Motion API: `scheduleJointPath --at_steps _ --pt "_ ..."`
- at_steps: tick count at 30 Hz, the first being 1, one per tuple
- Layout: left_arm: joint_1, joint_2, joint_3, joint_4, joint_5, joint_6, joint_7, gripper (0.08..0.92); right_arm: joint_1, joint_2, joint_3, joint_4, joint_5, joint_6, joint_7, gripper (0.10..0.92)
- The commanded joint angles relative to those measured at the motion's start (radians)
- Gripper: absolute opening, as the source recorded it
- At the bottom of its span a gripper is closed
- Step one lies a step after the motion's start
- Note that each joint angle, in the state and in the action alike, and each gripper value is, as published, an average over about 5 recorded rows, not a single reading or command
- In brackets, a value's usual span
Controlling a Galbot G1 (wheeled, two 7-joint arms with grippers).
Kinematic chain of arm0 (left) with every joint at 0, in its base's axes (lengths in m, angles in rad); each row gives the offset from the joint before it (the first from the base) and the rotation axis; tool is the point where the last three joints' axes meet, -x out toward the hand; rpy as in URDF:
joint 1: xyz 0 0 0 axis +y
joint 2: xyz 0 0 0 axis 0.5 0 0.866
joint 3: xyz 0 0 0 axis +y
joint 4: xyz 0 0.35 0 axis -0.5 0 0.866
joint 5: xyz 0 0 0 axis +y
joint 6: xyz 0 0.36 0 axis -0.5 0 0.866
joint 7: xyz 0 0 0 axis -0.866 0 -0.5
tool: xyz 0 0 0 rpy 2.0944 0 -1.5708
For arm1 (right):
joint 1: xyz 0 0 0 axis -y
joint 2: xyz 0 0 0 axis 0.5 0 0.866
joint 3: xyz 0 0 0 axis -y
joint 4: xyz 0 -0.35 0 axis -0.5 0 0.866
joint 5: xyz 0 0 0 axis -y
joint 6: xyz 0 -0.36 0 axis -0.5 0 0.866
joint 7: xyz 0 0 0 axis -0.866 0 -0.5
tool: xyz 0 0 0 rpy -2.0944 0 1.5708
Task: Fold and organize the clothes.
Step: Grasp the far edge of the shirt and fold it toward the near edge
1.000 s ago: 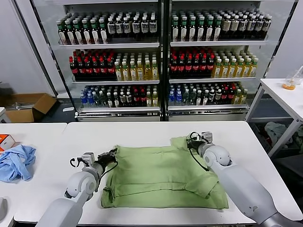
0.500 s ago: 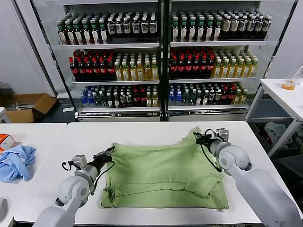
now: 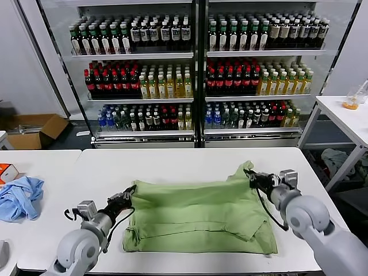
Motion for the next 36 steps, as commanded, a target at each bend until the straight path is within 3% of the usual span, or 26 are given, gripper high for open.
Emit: scheduleJointPath --at_steps 1,16,20,29,36 --pt "0.16 0.002 -0.017 -0.112 0.117 0.016 0.006 0.086 -0.254 -0.033 0.122 0.129 -0.051 0.0 0.001 0.108" --pt "0.206 -0.01 -0.017 -0.103 0.244 0.068 0.014 0.086 -0.32 0.021 0.058 0.071 -0.202 -0.001 -0.014 0.135" --pt "0.224 -0.042 -0.013 -0.142 0.329 0.034 -0.001 0.125 -0.328 0.029 0.059 0.098 -0.226 0.0 -0.016 0.242" --pt "0.311 -0.165 -0.038 -0.225 0.499 -0.05 -0.134 0.367 -0.333 0.036 0.058 0.122 -0.259 0.009 -0.011 0.493" --pt "0.35 -0.225 -0.008 -0.206 0.576 -0.063 -0.155 0.566 -0.321 0.048 0.049 0.12 -0.262 0.011 -0.003 0.684"
